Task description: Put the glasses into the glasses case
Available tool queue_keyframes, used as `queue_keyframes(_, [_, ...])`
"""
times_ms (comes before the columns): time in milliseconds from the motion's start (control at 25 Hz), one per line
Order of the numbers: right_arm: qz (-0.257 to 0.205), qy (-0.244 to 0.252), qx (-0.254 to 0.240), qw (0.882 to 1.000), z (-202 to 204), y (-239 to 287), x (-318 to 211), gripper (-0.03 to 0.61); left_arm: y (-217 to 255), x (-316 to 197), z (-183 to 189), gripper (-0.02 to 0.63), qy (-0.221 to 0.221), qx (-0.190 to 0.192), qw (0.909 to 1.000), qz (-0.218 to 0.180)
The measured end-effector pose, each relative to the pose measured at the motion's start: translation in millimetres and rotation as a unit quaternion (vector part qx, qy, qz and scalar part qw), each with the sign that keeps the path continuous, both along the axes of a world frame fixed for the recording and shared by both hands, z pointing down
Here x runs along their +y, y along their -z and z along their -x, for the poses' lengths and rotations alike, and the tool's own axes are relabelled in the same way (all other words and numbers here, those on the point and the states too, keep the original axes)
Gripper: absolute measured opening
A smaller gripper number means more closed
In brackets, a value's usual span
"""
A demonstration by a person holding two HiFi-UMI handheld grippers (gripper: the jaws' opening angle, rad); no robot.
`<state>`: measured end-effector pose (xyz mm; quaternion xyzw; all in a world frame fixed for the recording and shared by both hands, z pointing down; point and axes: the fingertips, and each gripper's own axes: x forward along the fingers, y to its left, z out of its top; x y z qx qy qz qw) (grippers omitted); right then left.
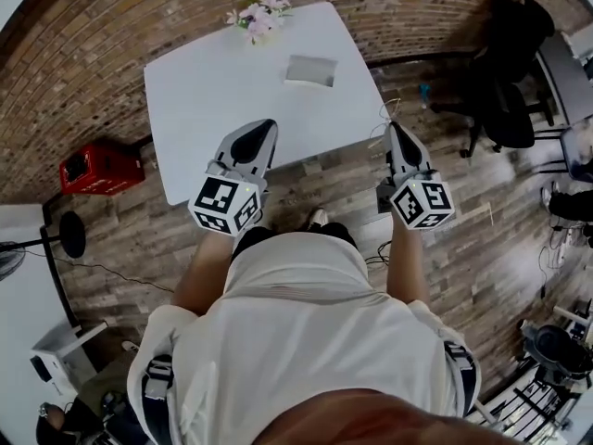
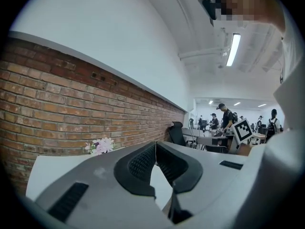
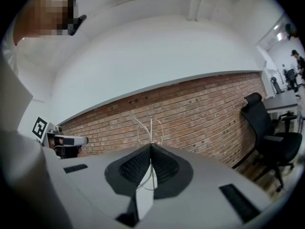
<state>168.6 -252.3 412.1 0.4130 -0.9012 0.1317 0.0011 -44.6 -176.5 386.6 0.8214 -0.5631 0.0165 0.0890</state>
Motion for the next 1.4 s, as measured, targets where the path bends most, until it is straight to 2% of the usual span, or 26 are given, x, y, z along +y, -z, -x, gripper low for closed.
queue_keyframes(200, [0.011, 0.047, 0.003, 0.999, -2.8, -14.0, -40.6, 0.057, -8.6, -17.9, -3.6, 0.018, 0.052, -0.004, 0.9985, 0.014])
queue_keyframes(400, [0.023, 0.078, 0.000, 0.997, 18.1, -25.5, -63.0, 0.057, -18.6, -28.5, 12.4, 0.017, 0.086, -0.002, 0.9957, 0.033])
queue_keyframes(560, [0.031, 0.094, 0.006, 0.995, 31.8, -30.4, -72.7, 0.057, -15.8, -43.1, 19.0, 0.018, 0.093, 0.004, 0.9952, 0.030])
queue_keyframes(720, [0.031, 0.089, 0.013, 0.995, 38.7, -28.1, -83.9, 0.057, -15.0, -53.8, 28.6, 0.018, 0.090, 0.008, 0.9955, 0.028])
queue_keyframes(960, [0.028, 0.095, 0.036, 0.994, 85.8, -24.8, -100.5, 0.057, -15.2, -72.2, 74.4, 0.017, 0.089, 0.021, 0.9956, 0.021])
queue_keyframes(1160, [0.033, 0.093, 0.062, 0.993, 132.6, -24.6, -112.9, 0.057, -26.8, -80.7, 133.8, 0.018, 0.099, 0.056, 0.9931, 0.029])
queue_keyframes(1400, [0.033, 0.089, 0.072, 0.993, 167.3, -30.9, -138.2, 0.057, -39.7, -96.8, 170.5, 0.017, 0.101, 0.051, 0.9925, 0.046])
